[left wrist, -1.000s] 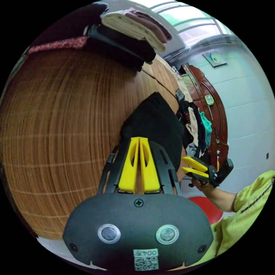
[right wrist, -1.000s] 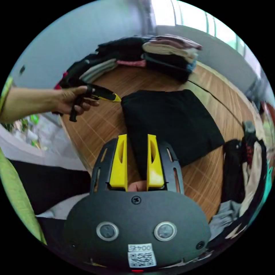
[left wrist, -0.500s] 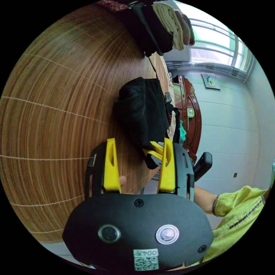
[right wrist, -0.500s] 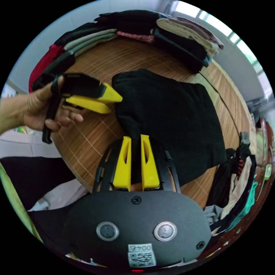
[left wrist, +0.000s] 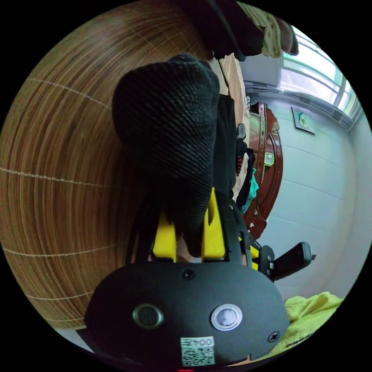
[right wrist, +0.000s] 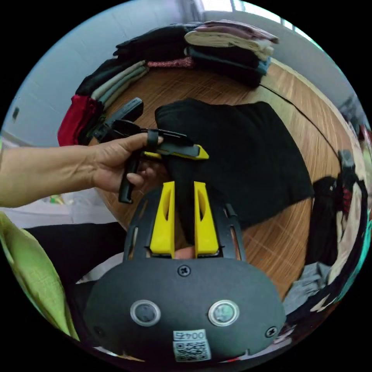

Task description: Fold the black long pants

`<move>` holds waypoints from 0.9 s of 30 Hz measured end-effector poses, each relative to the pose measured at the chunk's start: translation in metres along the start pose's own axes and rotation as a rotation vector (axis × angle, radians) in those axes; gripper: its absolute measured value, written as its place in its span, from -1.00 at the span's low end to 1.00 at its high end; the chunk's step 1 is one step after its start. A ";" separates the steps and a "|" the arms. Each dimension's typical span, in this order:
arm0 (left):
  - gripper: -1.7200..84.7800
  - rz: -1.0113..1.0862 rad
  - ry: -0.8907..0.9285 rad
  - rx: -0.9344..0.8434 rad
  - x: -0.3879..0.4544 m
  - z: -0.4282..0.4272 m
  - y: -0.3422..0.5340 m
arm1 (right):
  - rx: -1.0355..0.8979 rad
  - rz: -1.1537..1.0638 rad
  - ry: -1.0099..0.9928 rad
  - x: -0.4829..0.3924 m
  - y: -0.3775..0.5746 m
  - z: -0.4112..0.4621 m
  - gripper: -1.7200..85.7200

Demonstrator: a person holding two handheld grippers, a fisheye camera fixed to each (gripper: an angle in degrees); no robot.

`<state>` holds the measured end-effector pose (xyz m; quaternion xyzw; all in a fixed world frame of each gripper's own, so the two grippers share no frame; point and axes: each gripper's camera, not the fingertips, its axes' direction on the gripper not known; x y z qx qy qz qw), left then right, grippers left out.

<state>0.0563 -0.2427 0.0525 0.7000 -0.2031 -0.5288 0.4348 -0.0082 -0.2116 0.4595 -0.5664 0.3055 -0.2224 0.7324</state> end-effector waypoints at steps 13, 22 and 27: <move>-0.74 -0.087 -0.058 -0.077 0.139 0.081 -0.064 | 0.478 0.877 -1.165 0.205 0.168 0.024 -0.40; -0.74 -0.166 -0.036 -0.094 0.206 0.154 -0.105 | 0.461 0.996 -1.391 0.258 0.158 0.072 -0.27; -0.74 -0.200 -0.053 -0.079 0.246 0.192 -0.108 | 0.463 0.927 -1.484 0.282 0.098 0.091 -0.30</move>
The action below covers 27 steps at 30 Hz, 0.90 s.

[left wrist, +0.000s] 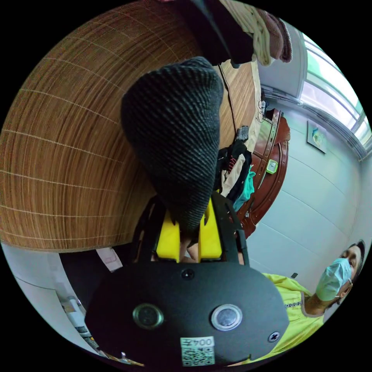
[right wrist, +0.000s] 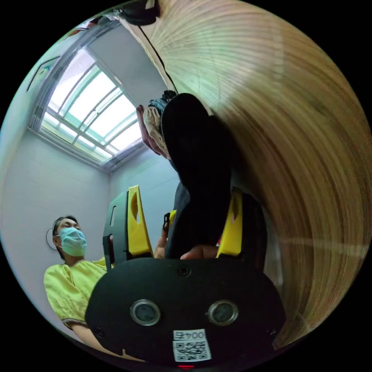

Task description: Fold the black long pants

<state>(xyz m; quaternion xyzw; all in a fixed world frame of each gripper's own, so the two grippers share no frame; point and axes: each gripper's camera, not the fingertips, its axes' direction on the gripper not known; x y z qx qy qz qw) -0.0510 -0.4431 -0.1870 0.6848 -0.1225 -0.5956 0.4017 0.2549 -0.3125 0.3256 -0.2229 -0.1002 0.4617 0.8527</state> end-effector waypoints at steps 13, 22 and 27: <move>-0.75 -0.013 -0.001 0.129 0.109 0.096 0.031 | -0.271 -0.397 0.869 -0.150 -0.003 0.156 -0.78; -0.76 0.105 0.122 0.256 0.214 0.063 0.093 | -0.474 -0.759 1.131 -0.281 0.064 0.355 -0.79; -0.76 0.208 0.102 0.337 0.260 -0.015 0.092 | -0.446 -0.889 1.123 -0.315 0.093 0.479 -0.79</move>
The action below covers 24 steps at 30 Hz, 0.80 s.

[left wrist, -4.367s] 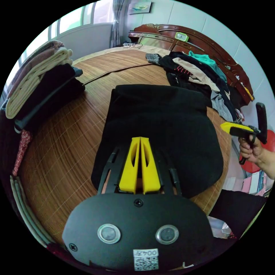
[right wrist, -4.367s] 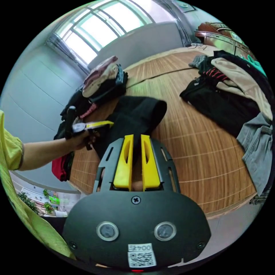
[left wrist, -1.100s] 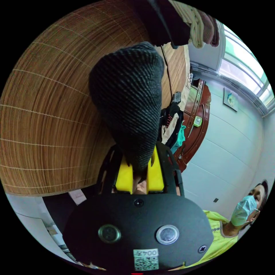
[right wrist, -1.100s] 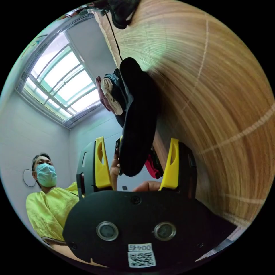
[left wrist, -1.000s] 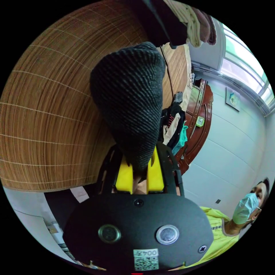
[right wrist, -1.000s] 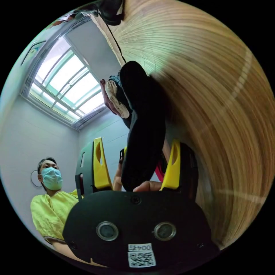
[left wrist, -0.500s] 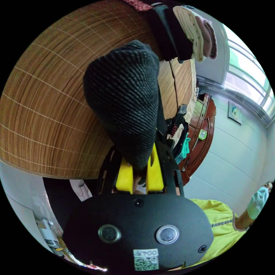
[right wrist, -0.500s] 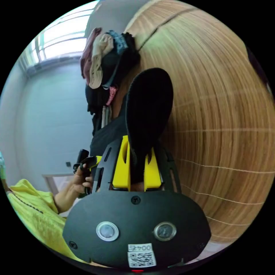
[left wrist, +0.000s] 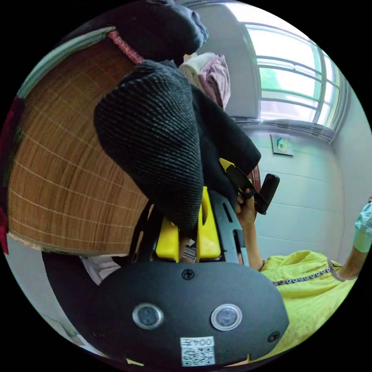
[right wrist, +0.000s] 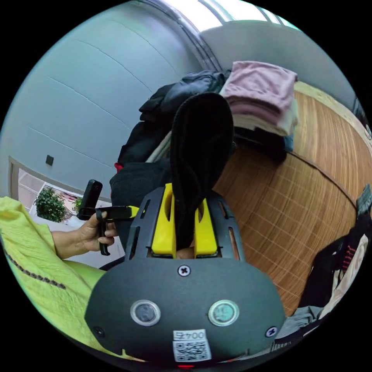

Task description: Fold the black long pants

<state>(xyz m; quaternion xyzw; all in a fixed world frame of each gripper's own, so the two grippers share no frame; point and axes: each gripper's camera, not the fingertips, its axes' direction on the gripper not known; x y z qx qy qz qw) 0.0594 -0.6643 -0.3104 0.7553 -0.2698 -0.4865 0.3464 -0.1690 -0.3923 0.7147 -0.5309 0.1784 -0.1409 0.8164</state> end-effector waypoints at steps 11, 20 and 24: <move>-0.77 0.285 -0.080 0.274 0.135 -0.180 -0.146 | 0.254 -0.249 -0.002 -0.199 -0.271 0.032 -0.79; -0.76 0.549 -0.086 0.578 0.237 -0.304 -0.326 | 0.477 -0.340 -0.080 -0.267 -0.515 0.057 -0.77; -0.75 0.396 -0.041 0.501 0.158 -0.291 -0.405 | 0.279 -0.148 -0.156 -0.223 -0.579 0.152 -0.74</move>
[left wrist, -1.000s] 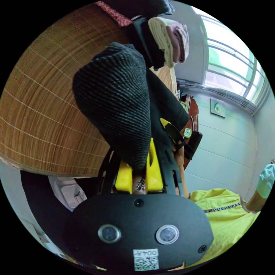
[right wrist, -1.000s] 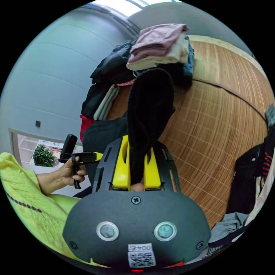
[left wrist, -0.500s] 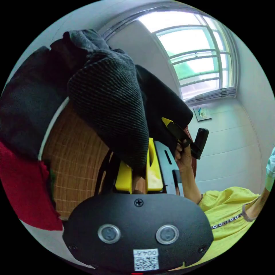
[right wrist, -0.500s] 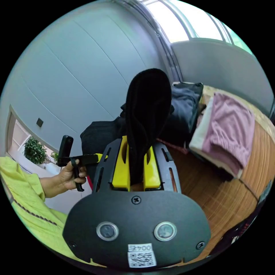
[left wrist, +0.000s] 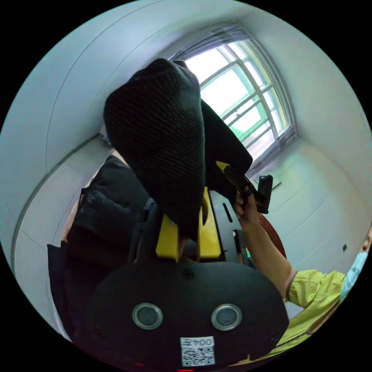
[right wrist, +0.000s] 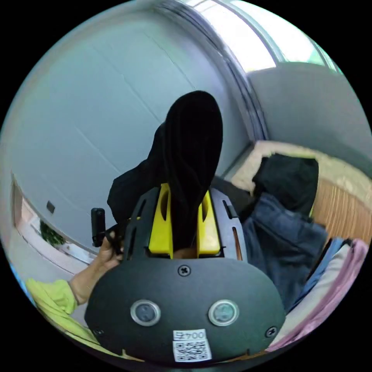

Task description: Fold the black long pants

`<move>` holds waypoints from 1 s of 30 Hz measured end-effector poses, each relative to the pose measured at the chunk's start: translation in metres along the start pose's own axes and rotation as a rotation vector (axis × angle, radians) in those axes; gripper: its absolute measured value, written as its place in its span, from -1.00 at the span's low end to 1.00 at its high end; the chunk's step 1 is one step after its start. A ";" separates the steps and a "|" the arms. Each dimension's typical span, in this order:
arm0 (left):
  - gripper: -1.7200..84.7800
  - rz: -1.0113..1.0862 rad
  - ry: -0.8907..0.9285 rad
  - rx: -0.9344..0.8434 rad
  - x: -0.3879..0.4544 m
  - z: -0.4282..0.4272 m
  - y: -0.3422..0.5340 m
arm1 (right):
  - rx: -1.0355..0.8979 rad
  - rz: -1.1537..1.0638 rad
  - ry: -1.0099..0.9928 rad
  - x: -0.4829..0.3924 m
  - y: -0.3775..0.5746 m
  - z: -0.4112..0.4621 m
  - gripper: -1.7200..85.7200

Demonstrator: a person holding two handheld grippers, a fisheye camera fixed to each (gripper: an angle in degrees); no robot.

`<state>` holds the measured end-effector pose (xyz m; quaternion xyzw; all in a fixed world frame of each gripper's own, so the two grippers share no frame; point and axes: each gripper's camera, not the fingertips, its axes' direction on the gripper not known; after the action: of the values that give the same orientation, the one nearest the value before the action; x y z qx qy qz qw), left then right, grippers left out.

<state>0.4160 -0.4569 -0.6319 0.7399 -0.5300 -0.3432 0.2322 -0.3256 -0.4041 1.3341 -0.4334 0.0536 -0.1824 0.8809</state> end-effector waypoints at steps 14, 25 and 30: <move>-0.73 -0.320 0.190 0.016 -0.102 0.030 0.083 | -0.053 0.129 0.497 -0.024 -0.006 0.088 -0.83; -0.95 0.388 -0.367 0.249 0.025 -0.014 0.065 | 0.054 -0.387 0.490 -0.120 -0.022 0.139 -0.77; -0.95 0.192 -0.472 0.001 -0.078 0.079 0.080 | -0.261 -0.154 0.485 -0.046 -0.024 0.191 -0.76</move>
<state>0.2907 -0.4084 -0.6066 0.5859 -0.6373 -0.4825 0.1333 -0.3263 -0.2589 1.4683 -0.4896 0.2527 -0.3386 0.7628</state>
